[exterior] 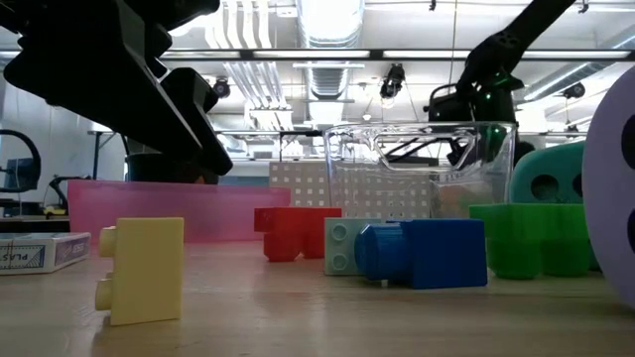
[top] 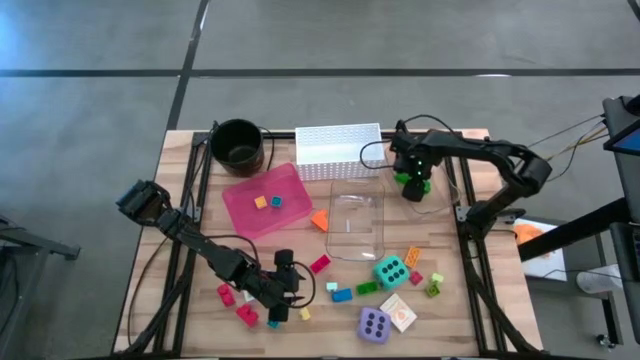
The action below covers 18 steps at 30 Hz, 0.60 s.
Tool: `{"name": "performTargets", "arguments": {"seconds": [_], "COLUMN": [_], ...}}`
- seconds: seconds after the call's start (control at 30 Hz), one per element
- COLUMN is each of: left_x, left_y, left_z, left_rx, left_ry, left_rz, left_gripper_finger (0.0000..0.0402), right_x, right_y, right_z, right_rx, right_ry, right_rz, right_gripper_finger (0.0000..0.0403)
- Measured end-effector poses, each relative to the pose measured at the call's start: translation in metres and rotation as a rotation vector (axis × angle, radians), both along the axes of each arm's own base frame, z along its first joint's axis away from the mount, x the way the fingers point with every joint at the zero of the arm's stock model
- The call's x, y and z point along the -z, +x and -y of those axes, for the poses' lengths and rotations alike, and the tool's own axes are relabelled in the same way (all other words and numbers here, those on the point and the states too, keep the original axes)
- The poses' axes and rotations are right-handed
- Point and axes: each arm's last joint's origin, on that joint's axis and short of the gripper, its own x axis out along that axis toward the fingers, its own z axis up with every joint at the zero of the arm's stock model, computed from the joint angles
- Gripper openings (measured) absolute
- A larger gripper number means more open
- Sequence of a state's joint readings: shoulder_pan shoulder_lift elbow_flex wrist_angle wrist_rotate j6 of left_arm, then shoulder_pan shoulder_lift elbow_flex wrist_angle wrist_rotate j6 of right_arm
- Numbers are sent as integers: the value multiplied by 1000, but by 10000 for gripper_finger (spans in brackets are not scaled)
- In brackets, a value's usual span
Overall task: Pick & Place Toys
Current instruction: Put the bottom large green game piece into the top transparent bin
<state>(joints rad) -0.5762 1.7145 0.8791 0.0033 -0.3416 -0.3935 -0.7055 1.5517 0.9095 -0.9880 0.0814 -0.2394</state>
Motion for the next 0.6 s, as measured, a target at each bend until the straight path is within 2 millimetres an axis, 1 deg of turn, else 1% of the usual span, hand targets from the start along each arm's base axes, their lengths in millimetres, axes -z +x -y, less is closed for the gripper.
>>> {"name": "performTargets", "arguments": {"seconds": [0.23,0.47,0.6], "left_x": [0,-1,-1], "left_y": [0,1,3], "left_z": [0,-1,-2], "left_rx": [-3,-16,-38], "left_ry": [-3,-9,-26], "left_rz": [0,10,19], "left_gripper_finger": [242,242,242], "right_x": [-9,-10,-10], "right_y": [-4,-5,-6], "right_z": [-4,-5,-7], "right_rx": [3,59,56], "right_ry": [-2,-1,3], "right_rz": [8,18,7], "right_gripper_finger": [190,190,190]}}
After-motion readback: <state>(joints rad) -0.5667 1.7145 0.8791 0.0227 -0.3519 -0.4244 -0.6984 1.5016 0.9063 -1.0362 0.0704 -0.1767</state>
